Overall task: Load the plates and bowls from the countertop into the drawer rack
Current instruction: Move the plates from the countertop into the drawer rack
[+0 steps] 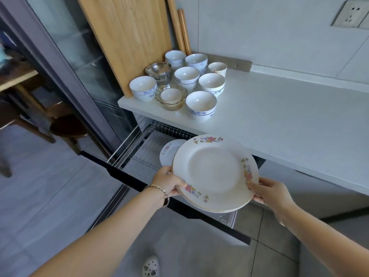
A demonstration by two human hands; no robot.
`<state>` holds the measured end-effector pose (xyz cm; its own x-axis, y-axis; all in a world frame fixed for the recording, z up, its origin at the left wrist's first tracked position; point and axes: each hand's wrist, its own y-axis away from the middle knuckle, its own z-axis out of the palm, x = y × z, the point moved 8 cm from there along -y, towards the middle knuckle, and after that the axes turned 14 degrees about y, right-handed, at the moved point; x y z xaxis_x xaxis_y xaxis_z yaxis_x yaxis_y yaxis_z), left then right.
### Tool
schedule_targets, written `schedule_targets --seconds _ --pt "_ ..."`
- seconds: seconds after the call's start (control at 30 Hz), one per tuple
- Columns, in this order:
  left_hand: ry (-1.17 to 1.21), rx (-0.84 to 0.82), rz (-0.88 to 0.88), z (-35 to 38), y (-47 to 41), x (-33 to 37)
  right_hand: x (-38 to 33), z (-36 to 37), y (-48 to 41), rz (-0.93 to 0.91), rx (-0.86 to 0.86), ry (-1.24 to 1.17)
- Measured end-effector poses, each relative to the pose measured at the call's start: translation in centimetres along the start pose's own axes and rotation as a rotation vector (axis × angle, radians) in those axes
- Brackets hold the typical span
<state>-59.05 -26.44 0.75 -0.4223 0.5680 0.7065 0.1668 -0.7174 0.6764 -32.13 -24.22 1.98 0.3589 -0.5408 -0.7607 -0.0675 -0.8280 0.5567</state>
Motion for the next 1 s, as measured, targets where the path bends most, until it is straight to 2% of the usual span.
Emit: schedule_targets --seconds 0.23,0.4,0.87,1.0 --pt "-0.082 0.024 -0.071 -11.8 -5.8 3.8 0.0 13.7 -2.0 0.118 0.059 -0.047" --pt "-0.156 0.031 -0.130 -16.4 -11.4 5.8 0.5 20.1 -3.9 0.225 0.099 -0.099" --pt "-0.403 0.049 -0.281 -16.8 -30.7 5.3 3.9 27.0 -18.7 0.443 0.167 -0.133" --pt "-0.527 0.049 -0.291 -16.3 -36.8 4.0 6.0 29.1 -23.2 0.537 0.200 -0.249"
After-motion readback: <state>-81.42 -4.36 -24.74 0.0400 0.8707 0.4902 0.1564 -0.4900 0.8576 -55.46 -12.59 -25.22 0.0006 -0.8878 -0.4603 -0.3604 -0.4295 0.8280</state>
